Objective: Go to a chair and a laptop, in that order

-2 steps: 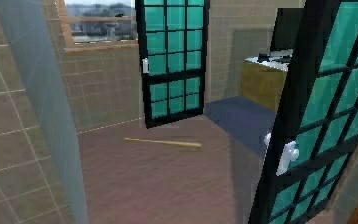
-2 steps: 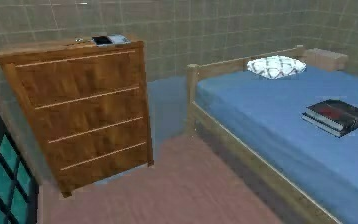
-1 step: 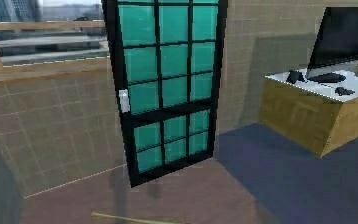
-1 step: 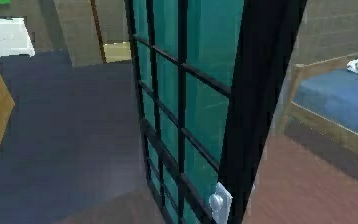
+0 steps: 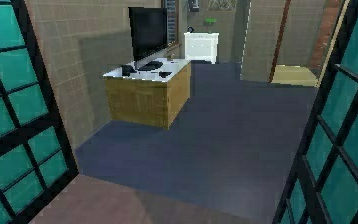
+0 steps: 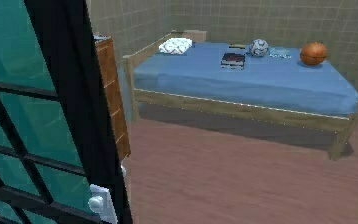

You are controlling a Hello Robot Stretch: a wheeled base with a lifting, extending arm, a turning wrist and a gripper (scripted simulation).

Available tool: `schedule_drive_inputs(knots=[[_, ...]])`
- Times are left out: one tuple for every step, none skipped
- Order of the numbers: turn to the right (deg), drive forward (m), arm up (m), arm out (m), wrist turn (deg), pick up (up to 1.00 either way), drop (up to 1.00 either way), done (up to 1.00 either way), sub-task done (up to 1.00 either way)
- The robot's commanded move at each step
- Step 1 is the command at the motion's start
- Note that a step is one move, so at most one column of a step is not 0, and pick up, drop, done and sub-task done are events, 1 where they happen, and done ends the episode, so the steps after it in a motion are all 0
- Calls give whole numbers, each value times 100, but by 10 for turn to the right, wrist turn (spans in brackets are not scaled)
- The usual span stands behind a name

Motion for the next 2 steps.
schedule_drive_inputs(knots=[[150, 0, 0, 0, 0, 0, 0, 0, 0], [0, 100, 0, 0, 0, 0, 0, 0, 0]])
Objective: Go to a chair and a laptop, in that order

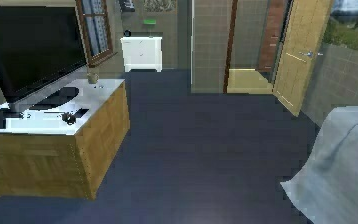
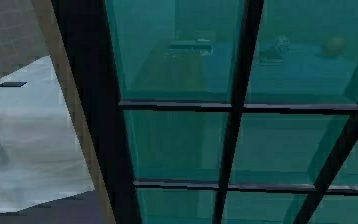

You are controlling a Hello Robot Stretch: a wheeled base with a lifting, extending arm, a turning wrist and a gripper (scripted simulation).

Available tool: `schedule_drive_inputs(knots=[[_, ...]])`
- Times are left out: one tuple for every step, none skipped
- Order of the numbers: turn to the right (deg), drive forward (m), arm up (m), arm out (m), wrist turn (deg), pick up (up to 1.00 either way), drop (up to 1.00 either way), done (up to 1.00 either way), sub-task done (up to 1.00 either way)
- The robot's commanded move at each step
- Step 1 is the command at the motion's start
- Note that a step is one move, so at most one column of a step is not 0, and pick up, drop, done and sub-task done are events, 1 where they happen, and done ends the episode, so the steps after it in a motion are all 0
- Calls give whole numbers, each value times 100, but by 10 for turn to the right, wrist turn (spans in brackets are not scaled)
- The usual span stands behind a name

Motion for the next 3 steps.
schedule_drive_inputs(knots=[[90, 0, 0, 0, 0, 0, 0, 0, 0], [0, 25, 0, 0, 0, 0, 0, 0, 0], [90, 0, 0, 0, 0, 0, 0, 0, 0]])
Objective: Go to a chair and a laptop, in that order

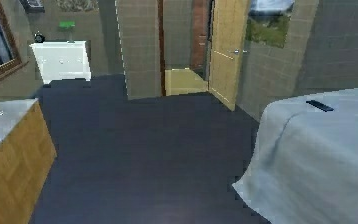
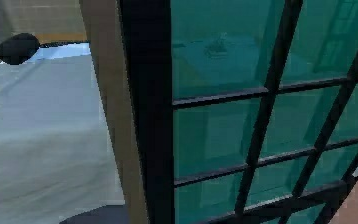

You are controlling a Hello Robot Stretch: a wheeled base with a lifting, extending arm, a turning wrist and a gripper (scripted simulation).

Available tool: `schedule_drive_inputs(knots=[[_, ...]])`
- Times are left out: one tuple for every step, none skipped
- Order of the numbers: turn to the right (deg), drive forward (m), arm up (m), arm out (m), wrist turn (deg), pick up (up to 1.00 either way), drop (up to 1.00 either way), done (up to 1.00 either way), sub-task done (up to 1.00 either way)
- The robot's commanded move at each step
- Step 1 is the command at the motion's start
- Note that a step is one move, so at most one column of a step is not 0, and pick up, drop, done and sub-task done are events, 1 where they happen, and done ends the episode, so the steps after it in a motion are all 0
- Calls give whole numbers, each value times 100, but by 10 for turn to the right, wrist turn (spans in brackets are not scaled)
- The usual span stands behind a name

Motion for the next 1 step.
schedule_drive_inputs(knots=[[0, 100, 0, 0, 0, 0, 0, 0, 0]])
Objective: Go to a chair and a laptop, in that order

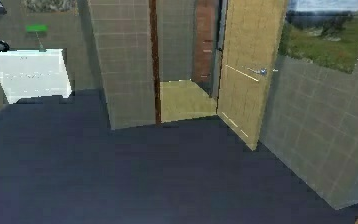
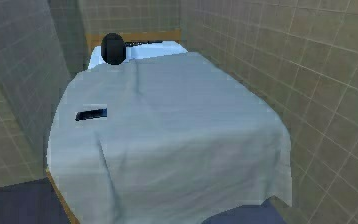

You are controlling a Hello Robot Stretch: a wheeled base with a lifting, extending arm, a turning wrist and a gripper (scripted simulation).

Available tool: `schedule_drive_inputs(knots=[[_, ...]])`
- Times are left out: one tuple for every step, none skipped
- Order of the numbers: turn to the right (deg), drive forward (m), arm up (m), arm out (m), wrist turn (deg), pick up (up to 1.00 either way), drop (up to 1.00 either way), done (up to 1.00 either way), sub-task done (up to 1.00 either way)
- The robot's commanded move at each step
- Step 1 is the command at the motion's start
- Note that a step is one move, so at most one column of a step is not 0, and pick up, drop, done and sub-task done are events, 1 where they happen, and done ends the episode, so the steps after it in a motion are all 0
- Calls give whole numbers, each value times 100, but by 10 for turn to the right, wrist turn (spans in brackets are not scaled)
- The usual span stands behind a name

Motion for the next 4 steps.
schedule_drive_inputs(knots=[[0, 100, 0, 0, 0, 0, 0, 0, 0], [30, 0, 0, 0, 0, 0, 0, 0, 0], [0, 100, 0, 0, 0, 0, 0, 0, 0], [30, 0, 0, 0, 0, 0, 0, 0, 0]])
